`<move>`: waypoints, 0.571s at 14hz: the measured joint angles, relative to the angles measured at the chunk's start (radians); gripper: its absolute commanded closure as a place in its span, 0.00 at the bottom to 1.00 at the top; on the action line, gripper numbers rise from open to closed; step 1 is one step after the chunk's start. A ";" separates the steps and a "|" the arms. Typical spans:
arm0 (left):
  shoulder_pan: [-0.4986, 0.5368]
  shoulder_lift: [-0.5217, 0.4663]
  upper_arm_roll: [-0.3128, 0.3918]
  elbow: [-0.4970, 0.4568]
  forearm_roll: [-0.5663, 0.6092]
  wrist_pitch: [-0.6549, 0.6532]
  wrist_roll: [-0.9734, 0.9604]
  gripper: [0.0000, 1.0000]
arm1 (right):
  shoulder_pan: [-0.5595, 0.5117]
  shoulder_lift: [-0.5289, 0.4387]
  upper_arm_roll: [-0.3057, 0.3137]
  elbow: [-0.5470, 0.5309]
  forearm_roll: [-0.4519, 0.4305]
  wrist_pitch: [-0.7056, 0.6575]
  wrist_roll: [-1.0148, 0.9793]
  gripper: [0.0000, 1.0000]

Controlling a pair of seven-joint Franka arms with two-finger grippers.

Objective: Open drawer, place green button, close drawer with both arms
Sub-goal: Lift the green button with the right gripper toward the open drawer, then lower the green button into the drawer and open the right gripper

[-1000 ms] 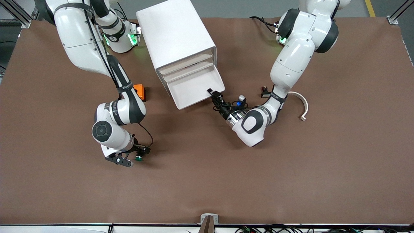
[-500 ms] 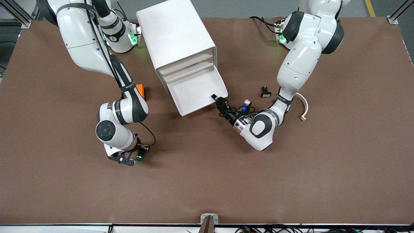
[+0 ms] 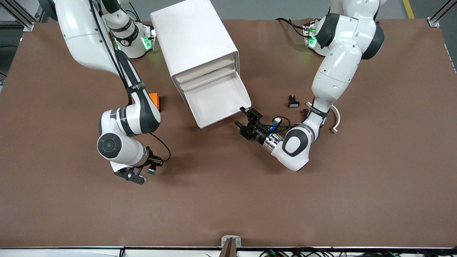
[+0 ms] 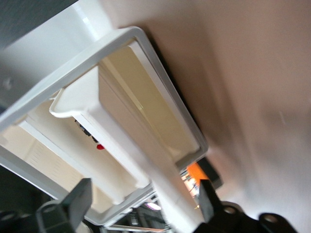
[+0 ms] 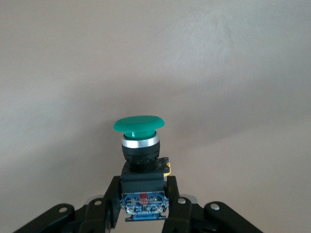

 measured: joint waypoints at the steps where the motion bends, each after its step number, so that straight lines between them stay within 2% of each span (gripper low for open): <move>1: 0.003 -0.016 0.005 0.010 0.014 0.000 0.079 0.01 | 0.023 -0.037 0.001 0.012 0.000 -0.053 0.056 1.00; 5: 0.012 -0.075 0.022 0.082 0.162 0.003 0.400 0.01 | 0.166 -0.153 0.007 -0.012 0.001 -0.102 0.388 1.00; 8: 0.012 -0.133 0.062 0.106 0.266 0.050 0.595 0.01 | 0.301 -0.176 0.008 -0.083 0.001 -0.026 0.658 1.00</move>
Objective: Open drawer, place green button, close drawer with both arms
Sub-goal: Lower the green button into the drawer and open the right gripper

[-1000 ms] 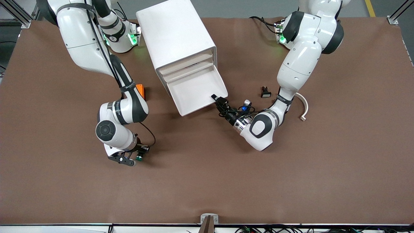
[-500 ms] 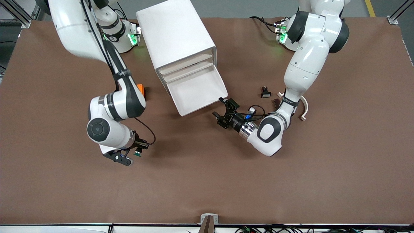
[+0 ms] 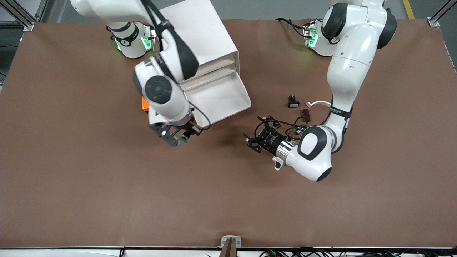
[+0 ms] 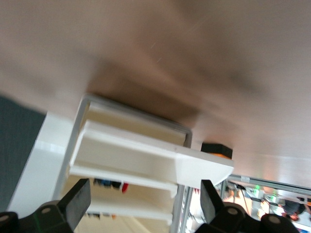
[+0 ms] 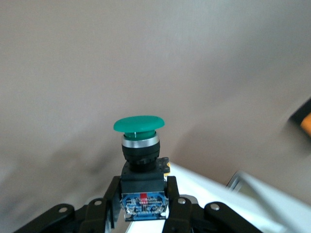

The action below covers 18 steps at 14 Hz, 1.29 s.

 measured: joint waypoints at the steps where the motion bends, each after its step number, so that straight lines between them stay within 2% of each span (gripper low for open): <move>1: 0.000 -0.025 0.003 0.004 0.043 0.026 0.038 0.01 | 0.034 -0.005 0.000 -0.042 0.000 0.048 0.067 1.00; 4: -0.003 -0.109 0.004 0.009 0.179 0.122 0.111 0.01 | 0.104 -0.015 -0.001 -0.159 0.000 0.166 0.250 1.00; 8: -0.015 -0.181 0.003 0.007 0.360 0.216 0.125 0.01 | 0.170 -0.025 -0.001 -0.191 0.000 0.179 0.412 1.00; 12: -0.060 -0.184 0.002 -0.003 0.496 0.282 0.129 0.01 | 0.232 -0.028 -0.001 -0.227 0.000 0.237 0.520 1.00; 17: -0.128 -0.184 0.001 -0.005 0.609 0.355 0.128 0.01 | 0.311 -0.028 -0.001 -0.257 0.000 0.298 0.624 1.00; 18: -0.139 -0.184 0.001 -0.006 0.622 0.366 0.126 0.01 | 0.318 -0.029 -0.001 -0.257 0.000 0.299 0.632 0.96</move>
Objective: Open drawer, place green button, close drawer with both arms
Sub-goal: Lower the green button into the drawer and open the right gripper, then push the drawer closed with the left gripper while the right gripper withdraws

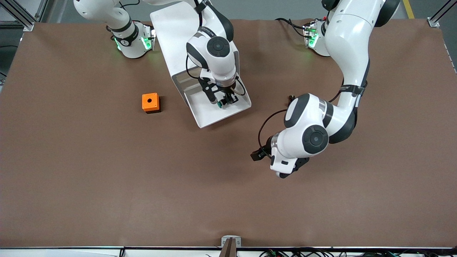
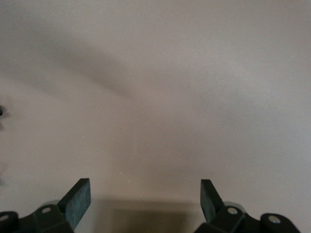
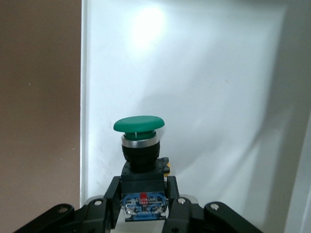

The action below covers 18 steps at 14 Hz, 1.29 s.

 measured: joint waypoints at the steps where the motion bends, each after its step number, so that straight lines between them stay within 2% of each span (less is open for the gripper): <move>1: -0.011 0.000 0.000 -0.002 0.019 0.005 -0.005 0.01 | 0.003 0.000 0.000 0.000 0.000 0.000 0.006 0.75; 2: -0.019 0.000 0.000 -0.005 0.040 0.007 -0.014 0.01 | 0.004 0.000 0.000 0.000 0.000 0.000 0.009 0.27; 3: -0.024 0.000 0.000 -0.010 0.057 0.008 -0.018 0.01 | 0.005 0.000 0.000 0.000 0.000 0.000 0.009 0.01; 9: -0.035 0.000 0.000 -0.024 0.090 0.027 -0.021 0.01 | 0.013 0.000 -0.007 0.007 -0.001 0.002 0.012 0.00; 11: -0.040 0.000 0.000 -0.032 0.111 0.040 -0.025 0.01 | -0.009 -0.001 -0.018 0.038 -0.002 -0.026 -0.044 0.00; 14: -0.059 -0.003 0.000 -0.090 0.118 0.111 -0.038 0.01 | -0.104 -0.007 -0.029 0.127 -0.002 -0.195 -0.294 0.00; 18: -0.084 -0.045 -0.001 -0.221 0.118 0.216 -0.076 0.01 | -0.298 -0.051 -0.039 0.196 -0.005 -0.391 -0.748 0.00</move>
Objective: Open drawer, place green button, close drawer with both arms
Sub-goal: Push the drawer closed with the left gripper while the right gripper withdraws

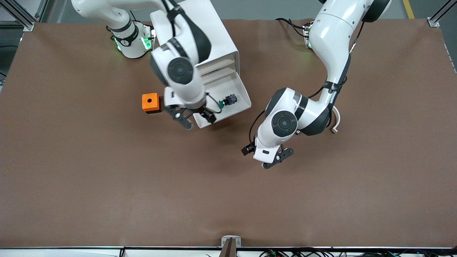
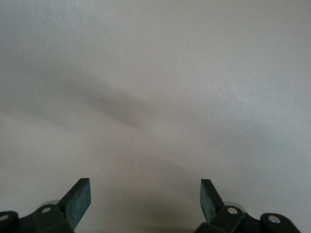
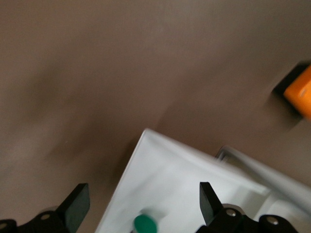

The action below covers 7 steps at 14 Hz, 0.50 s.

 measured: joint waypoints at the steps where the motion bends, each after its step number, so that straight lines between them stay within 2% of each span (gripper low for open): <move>1: -0.010 -0.010 -0.001 -0.026 0.000 0.011 -0.016 0.01 | -0.054 -0.021 -0.003 0.004 -0.005 -0.046 -0.130 0.00; 5: -0.069 -0.018 -0.002 -0.083 0.000 0.052 -0.054 0.01 | -0.288 -0.120 -0.008 0.009 -0.075 -0.218 -0.636 0.00; 7: -0.093 -0.018 -0.002 -0.093 0.000 0.063 -0.057 0.01 | -0.395 -0.160 -0.008 0.008 -0.090 -0.284 -0.818 0.00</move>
